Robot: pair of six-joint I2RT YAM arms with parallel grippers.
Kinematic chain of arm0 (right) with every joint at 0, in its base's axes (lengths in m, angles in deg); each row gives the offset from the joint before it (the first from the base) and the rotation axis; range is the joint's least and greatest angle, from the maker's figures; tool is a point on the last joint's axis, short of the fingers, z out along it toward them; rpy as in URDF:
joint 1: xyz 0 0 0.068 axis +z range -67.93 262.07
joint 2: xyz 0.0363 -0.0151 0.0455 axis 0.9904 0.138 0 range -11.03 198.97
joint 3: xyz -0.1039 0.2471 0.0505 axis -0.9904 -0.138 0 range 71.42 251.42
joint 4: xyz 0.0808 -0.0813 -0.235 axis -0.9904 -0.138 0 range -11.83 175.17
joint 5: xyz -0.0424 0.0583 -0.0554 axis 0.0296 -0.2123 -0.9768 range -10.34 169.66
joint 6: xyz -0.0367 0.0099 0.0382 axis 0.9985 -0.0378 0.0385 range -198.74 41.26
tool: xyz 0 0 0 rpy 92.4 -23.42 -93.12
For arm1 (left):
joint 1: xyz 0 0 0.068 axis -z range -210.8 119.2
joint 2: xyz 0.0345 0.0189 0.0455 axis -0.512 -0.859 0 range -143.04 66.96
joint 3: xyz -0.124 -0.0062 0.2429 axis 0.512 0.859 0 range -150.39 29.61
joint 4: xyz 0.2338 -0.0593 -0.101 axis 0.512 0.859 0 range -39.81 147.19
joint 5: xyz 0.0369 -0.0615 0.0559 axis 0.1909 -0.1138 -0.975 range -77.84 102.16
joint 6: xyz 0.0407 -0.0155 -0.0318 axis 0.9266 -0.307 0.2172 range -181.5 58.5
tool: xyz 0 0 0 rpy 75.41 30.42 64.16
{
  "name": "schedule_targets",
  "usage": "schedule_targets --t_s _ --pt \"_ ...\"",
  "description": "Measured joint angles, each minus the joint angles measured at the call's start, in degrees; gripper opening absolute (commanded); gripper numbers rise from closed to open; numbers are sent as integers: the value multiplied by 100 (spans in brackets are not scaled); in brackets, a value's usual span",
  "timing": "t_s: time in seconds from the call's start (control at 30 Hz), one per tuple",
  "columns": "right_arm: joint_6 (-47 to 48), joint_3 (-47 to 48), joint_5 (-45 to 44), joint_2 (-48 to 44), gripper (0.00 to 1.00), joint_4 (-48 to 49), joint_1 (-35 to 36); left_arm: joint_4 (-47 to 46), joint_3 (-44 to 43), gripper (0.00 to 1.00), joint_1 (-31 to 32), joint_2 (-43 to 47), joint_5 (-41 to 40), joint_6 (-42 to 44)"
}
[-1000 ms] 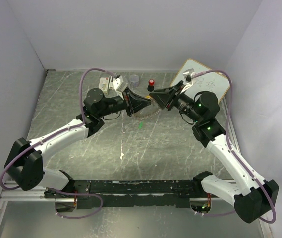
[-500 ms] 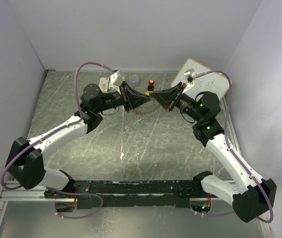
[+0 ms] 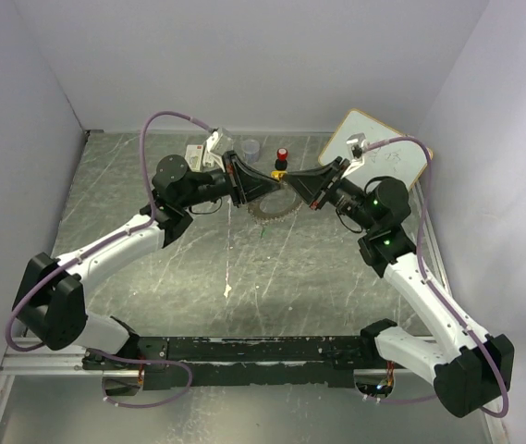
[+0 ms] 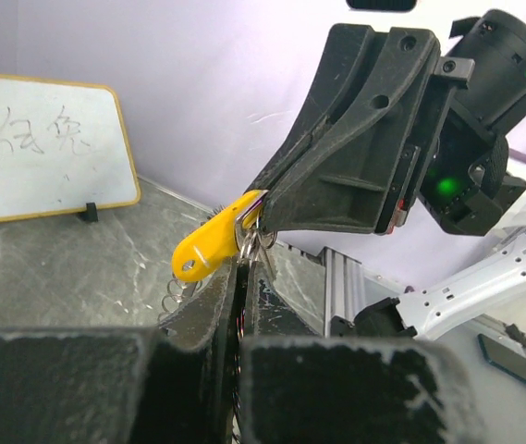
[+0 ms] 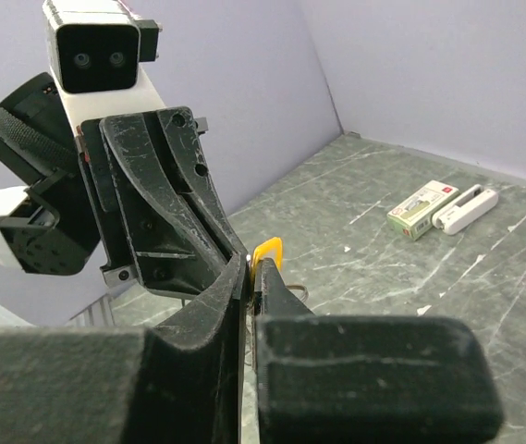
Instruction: Put the keys on the keyring
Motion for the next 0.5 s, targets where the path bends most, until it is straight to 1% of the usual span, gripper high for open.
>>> schedule_targets --t_s 0.17,0.37,0.5 --pt "-129 -407 -400 -212 0 208 2 -186 105 7 -28 -98 -214 -437" --pt "-669 -1154 -793 -378 0 809 33 -693 306 7 -35 -299 -553 -909" --pt "-822 -1246 -911 -356 0 951 33 -909 306 7 -37 -455 -599 -1093"
